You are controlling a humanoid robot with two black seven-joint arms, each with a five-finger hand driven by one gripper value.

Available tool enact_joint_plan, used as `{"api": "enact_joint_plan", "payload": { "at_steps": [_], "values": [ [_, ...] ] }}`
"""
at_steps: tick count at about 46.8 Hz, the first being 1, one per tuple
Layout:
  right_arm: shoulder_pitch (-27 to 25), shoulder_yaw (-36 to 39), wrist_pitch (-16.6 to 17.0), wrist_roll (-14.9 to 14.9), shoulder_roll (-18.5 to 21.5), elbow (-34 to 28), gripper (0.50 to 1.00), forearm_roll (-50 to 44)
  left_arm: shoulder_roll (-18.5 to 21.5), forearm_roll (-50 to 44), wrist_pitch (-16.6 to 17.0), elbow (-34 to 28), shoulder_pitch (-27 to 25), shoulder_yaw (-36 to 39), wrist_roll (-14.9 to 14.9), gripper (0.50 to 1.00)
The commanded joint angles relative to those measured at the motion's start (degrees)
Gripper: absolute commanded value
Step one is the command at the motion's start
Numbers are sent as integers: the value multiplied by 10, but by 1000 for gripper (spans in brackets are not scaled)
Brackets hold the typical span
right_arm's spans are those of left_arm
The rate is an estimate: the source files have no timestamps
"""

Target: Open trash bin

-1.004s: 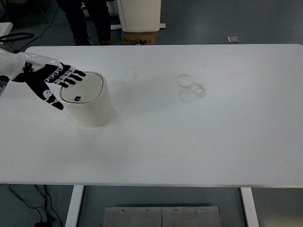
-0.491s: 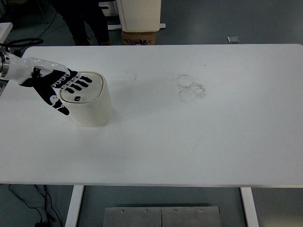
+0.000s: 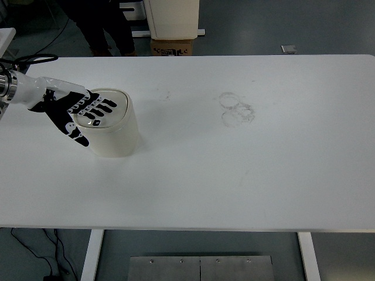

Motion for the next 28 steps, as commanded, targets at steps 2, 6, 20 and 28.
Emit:
{"api": "enact_joint_plan", "payload": {
  "at_steps": [2, 6, 20, 28],
  "values": [
    [0, 0, 0, 0, 0, 0, 991, 0, 2, -5, 0, 4, -7, -6, 0, 1000],
    [0, 0, 0, 0, 0, 0, 991, 0, 6, -9, 0, 9, -22, -11, -1, 1000],
    [0, 0, 0, 0, 0, 0, 991, 0, 8, -101, 0, 70, -20, -65, -2, 1000],
    [0, 0, 0, 0, 0, 0, 991, 0, 5, -157, 0, 115, -7, -87, -7, 1000]
  ]
}}
